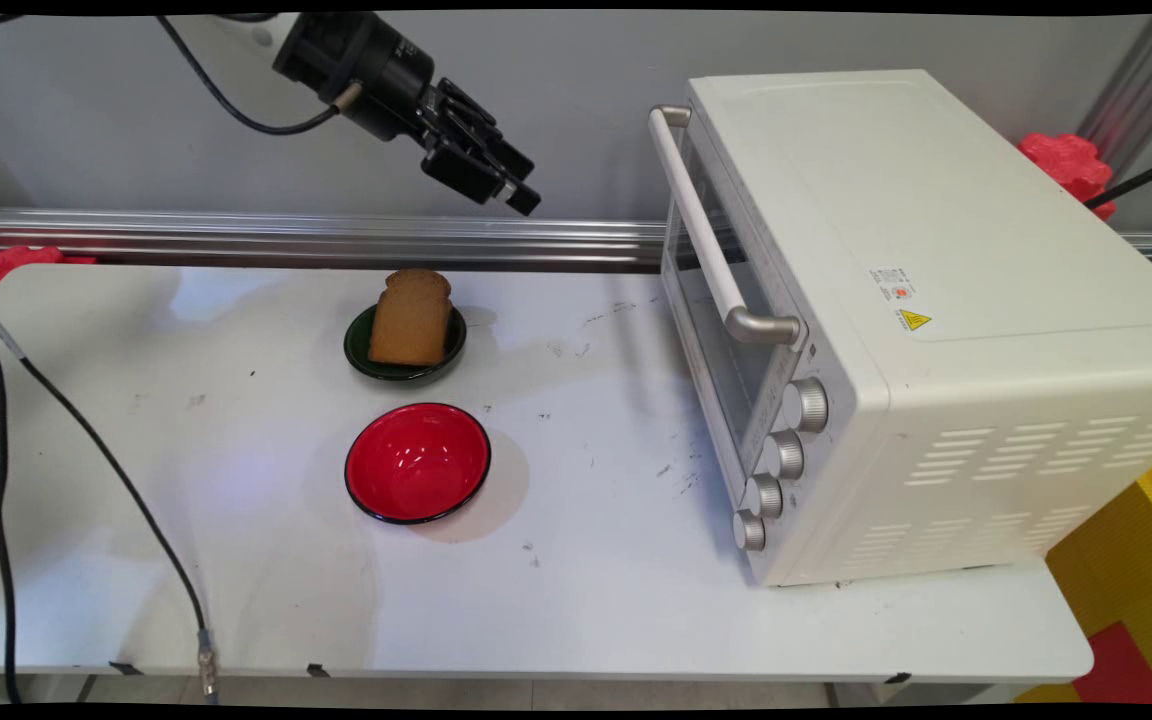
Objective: Open the oven
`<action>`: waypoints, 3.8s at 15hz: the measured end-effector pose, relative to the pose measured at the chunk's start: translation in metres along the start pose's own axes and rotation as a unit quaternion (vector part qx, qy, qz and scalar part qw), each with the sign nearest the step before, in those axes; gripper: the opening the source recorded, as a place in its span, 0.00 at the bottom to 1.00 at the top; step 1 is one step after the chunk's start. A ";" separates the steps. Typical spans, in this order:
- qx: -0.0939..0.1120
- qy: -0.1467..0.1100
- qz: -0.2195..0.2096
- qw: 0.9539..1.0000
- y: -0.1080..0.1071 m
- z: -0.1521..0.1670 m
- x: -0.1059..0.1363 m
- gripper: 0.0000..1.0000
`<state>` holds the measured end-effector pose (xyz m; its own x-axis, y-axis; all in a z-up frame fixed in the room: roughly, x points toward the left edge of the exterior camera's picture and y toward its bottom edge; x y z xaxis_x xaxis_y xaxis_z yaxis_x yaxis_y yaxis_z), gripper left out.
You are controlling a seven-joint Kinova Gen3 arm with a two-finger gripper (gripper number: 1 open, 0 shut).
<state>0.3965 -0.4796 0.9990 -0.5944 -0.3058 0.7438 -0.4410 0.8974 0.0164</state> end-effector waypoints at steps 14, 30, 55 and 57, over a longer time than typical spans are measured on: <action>-0.023 -0.034 -0.036 0.999 -0.005 0.015 0.000 0.00; 0.009 -0.051 0.027 0.998 -0.001 0.076 0.094 0.00; -0.011 -0.035 0.028 0.999 -0.008 0.133 0.131 0.00; -0.012 -0.035 0.027 0.999 -0.009 0.136 0.129 0.00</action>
<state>0.2323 -0.5704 1.0033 -0.6628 -0.2783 0.6952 -0.3924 0.9198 -0.0058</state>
